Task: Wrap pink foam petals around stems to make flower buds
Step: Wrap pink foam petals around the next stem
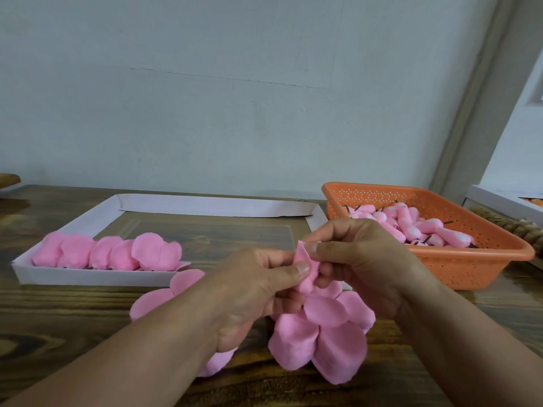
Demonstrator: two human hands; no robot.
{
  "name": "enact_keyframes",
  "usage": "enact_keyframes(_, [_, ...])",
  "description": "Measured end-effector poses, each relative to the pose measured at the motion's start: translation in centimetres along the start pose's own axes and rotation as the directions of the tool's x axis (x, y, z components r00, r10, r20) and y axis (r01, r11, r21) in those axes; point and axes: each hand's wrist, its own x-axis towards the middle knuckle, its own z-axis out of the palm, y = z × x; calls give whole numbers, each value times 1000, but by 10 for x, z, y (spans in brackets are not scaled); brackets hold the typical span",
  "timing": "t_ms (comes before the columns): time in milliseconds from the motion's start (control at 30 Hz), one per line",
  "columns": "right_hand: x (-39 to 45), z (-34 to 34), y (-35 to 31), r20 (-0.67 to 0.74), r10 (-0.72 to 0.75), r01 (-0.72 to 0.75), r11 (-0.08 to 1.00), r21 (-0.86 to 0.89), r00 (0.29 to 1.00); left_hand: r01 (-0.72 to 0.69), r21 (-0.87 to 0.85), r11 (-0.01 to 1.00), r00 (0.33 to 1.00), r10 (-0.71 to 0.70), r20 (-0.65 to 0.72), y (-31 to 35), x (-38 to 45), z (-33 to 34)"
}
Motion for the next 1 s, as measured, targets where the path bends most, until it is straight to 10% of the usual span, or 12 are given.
enact_keyframes(500, [-2,3,-3,24,-35,39,976,-214,999,-44,249,968,999,49,-13,5,-1,-4])
enact_keyframes(1000, [1,-10,-2,195,37,-31,999,-31,980,26,146,989,986,-50,159,9,-4,-9])
